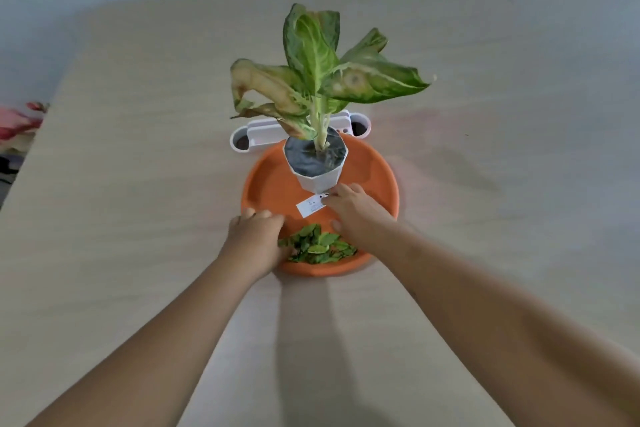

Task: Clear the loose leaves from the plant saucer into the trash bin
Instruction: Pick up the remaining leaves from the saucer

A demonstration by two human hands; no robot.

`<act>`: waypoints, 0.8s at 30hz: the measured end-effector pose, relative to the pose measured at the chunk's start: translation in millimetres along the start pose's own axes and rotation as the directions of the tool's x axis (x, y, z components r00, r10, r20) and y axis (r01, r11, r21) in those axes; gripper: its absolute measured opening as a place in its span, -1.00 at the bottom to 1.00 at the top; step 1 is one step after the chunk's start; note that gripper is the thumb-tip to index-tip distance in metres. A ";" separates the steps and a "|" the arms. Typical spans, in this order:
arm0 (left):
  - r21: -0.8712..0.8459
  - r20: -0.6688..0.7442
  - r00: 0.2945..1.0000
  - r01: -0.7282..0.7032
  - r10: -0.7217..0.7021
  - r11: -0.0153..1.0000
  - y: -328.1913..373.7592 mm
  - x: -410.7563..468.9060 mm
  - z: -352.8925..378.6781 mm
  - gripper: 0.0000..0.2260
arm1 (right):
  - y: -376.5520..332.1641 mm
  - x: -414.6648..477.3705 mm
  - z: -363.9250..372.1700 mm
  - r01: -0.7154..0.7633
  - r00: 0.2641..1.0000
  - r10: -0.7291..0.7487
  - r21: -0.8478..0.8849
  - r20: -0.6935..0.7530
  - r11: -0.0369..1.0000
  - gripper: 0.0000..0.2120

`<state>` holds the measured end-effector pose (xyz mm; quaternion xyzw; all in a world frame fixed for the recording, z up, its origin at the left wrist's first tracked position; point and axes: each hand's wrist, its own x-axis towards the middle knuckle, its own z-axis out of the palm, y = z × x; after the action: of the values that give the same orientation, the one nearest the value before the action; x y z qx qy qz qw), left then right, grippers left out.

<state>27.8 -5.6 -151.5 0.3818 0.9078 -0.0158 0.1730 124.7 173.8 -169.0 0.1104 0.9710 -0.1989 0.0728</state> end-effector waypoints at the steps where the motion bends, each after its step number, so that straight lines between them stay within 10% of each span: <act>1: -0.068 0.029 0.999 -0.032 0.034 0.997 0.2 2.7 0.6 -0.67 | -1.1 -0.4 3.6 0.012 1.000 -0.012 -0.016 -0.007 1.000 -0.64; 8: -0.552 0.035 0.998 -0.019 0.045 0.833 23.4 7.6 -1.9 -0.69 | 3.8 -21.6 -2.9 -0.028 0.999 0.035 0.365 -0.012 0.931 -0.67; 13: -0.414 0.211 0.976 0.046 0.046 0.909 24.3 10.2 -8.9 -0.25 | 4.7 -22.2 -8.7 -0.126 0.974 0.100 0.120 0.203 0.985 -0.31; 19: -0.445 0.063 0.983 -0.125 0.170 0.887 39.6 7.2 8.3 -0.74 | 5.9 -23.4 0.6 -0.070 0.983 0.023 0.260 0.180 0.963 -0.69; 24: -0.483 0.073 0.992 -0.051 0.098 0.874 32.1 3.8 9.4 -0.64 | 0.0 -22.4 1.7 -0.102 0.982 0.069 0.186 0.175 0.977 -0.37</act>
<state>50.6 18.3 -158.3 0.3606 0.8587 0.1980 0.3057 146.6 169.0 -166.4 0.1417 0.9318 -0.2980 0.1514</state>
